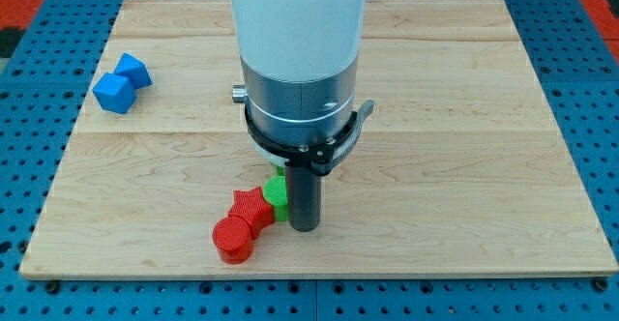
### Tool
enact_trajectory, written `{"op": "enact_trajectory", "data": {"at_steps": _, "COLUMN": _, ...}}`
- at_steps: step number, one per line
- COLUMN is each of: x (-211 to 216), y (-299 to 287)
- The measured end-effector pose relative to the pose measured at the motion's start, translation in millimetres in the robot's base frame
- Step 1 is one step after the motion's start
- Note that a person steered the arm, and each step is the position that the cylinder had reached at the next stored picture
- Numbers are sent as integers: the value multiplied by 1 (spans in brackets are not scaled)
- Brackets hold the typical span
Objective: Separate the red circle and red star
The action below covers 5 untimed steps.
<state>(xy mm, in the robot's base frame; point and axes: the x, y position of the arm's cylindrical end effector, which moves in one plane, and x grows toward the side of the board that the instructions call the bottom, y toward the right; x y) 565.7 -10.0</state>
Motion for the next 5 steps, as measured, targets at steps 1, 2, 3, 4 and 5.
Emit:
{"op": "enact_trajectory", "data": {"at_steps": 1, "x": 0, "y": 0}}
{"op": "enact_trajectory", "data": {"at_steps": 2, "x": 12, "y": -1}}
{"op": "enact_trajectory", "data": {"at_steps": 3, "x": 16, "y": -45}}
{"op": "enact_trajectory", "data": {"at_steps": 4, "x": 12, "y": -55}}
{"op": "enact_trajectory", "data": {"at_steps": 5, "x": -1, "y": -67}}
